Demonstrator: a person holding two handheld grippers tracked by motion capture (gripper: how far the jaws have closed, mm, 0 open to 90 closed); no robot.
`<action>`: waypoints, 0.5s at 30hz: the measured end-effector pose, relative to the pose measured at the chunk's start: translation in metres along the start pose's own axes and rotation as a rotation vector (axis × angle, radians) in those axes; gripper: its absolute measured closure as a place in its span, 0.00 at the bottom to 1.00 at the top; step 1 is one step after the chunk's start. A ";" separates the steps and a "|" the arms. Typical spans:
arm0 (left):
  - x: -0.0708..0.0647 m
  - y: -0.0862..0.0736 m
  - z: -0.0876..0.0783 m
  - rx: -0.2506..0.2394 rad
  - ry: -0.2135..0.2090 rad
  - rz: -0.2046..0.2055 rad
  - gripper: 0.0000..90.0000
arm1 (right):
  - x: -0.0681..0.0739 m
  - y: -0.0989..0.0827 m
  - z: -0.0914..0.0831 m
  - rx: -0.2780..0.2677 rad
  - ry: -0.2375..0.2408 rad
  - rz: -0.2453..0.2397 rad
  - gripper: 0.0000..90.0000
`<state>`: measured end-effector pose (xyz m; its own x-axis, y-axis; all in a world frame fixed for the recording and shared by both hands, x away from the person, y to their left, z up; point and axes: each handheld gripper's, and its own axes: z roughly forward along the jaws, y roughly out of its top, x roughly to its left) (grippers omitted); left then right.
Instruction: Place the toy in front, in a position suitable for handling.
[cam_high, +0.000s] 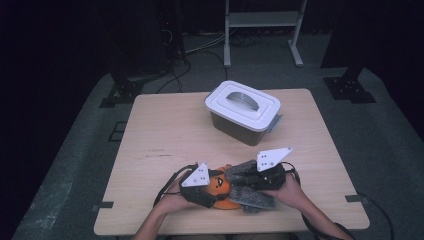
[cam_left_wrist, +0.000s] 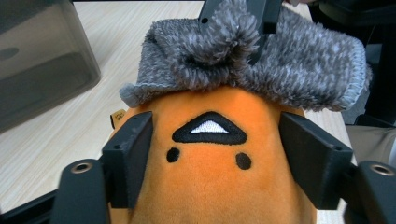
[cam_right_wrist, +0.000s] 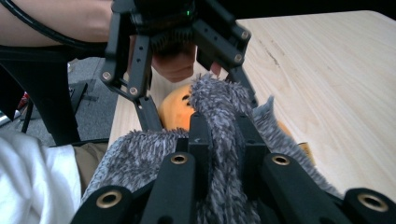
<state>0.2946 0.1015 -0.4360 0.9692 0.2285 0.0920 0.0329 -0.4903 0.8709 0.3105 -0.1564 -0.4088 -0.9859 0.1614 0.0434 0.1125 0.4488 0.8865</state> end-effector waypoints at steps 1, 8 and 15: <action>0.002 0.001 -0.002 -0.004 -0.004 -0.006 0.28 | 0.000 -0.001 0.000 -0.003 -0.003 0.002 0.89; 0.003 0.002 -0.007 0.012 0.003 -0.012 0.20 | 0.003 -0.004 0.001 -0.008 -0.019 -0.006 0.88; 0.002 0.002 -0.015 0.004 0.014 -0.013 0.20 | 0.005 -0.011 -0.009 -0.010 -0.033 0.002 0.88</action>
<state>0.2934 0.1137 -0.4270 0.9652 0.2465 0.0870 0.0468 -0.4902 0.8704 0.3035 -0.1683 -0.4146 -0.9810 0.1914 0.0303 0.1133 0.4396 0.8910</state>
